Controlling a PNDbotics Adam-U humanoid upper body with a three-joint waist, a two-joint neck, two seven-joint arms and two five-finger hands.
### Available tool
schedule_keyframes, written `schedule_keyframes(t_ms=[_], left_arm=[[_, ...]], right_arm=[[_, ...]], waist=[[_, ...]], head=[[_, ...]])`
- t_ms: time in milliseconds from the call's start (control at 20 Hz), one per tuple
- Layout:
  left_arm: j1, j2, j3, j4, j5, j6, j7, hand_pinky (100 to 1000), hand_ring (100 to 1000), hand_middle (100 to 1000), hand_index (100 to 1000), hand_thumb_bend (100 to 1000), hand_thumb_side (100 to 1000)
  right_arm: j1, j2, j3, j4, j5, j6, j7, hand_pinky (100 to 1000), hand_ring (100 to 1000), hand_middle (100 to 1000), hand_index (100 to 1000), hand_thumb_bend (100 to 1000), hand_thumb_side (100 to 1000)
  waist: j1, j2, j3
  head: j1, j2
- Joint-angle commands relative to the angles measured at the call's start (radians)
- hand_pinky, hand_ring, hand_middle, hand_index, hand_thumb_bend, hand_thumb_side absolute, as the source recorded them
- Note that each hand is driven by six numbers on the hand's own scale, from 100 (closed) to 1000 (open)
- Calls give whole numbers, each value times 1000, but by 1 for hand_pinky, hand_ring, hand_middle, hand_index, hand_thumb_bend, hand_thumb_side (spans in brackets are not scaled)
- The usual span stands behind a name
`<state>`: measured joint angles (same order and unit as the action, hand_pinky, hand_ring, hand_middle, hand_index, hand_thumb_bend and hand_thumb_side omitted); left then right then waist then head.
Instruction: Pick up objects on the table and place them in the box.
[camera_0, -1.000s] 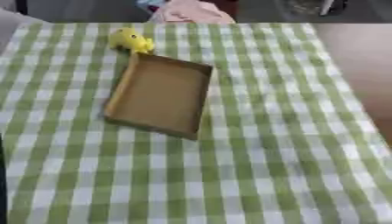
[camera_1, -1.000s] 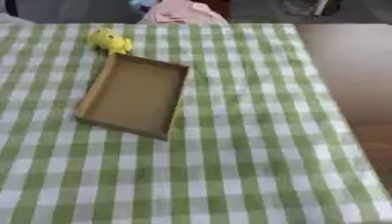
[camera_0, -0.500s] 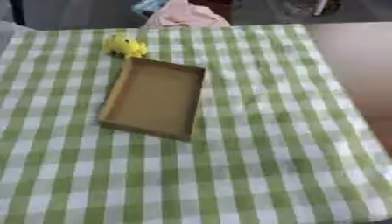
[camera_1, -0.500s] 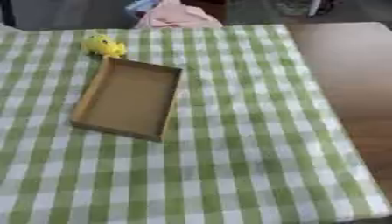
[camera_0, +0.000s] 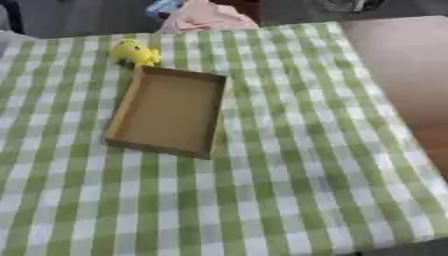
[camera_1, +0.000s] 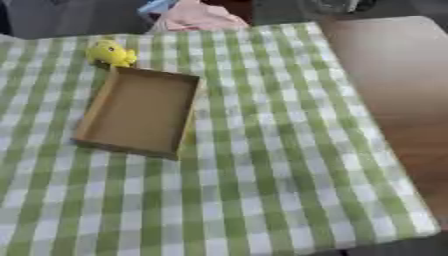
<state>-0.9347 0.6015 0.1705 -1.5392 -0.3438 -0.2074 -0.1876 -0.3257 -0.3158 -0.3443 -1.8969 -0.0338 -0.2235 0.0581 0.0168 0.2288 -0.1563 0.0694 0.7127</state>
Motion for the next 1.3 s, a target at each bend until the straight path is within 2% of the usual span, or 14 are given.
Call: schedule_keyframes(t_ms=[50,400,500,700,900,1100,1250,1300], left_arm=[[-80,27,-27,77,-55,6,-55,601,677,717,809,100,582],[-212,-25,-86,269,-173,-50,-173,639,711,739,823,132,591],[-232,-40,-96,318,-204,-77,-203,646,716,734,826,168,556],[-268,-70,-118,425,-270,-142,-269,668,746,761,844,301,421],[-310,-90,-130,546,-344,-216,-344,683,768,793,864,437,337],[-353,-93,-116,674,-422,-295,-422,702,785,811,872,581,272],[-378,-94,-97,745,-479,-351,-465,714,795,820,873,653,253],[-381,-93,-93,756,-497,-369,-472,719,800,823,873,665,222]], right_arm=[[-16,-33,1,-5,-5,-2,8,697,632,565,861,100,657],[-22,-34,11,3,-13,-9,20,698,633,565,861,100,660],[-23,-34,13,5,-15,-11,23,698,633,565,861,100,659],[-25,-31,13,9,-18,-14,26,698,632,564,862,100,660],[-28,-27,16,11,-20,-17,32,698,632,564,862,100,660],[-29,-25,17,13,-23,-18,36,699,632,563,862,100,660],[-29,-24,18,14,-24,-18,38,699,632,563,862,100,660],[-29,-24,19,14,-24,-18,39,699,632,563,862,100,660]], waist=[[-3,-14,2],[-9,-12,0],[-11,-10,-2],[-14,-3,-7],[-16,4,-8],[-17,6,-8],[-18,6,-8],[-17,6,-8]], head=[[3,0],[9,-12],[12,-17],[19,-25],[22,-28],[25,-27],[27,-30],[27,-31]])
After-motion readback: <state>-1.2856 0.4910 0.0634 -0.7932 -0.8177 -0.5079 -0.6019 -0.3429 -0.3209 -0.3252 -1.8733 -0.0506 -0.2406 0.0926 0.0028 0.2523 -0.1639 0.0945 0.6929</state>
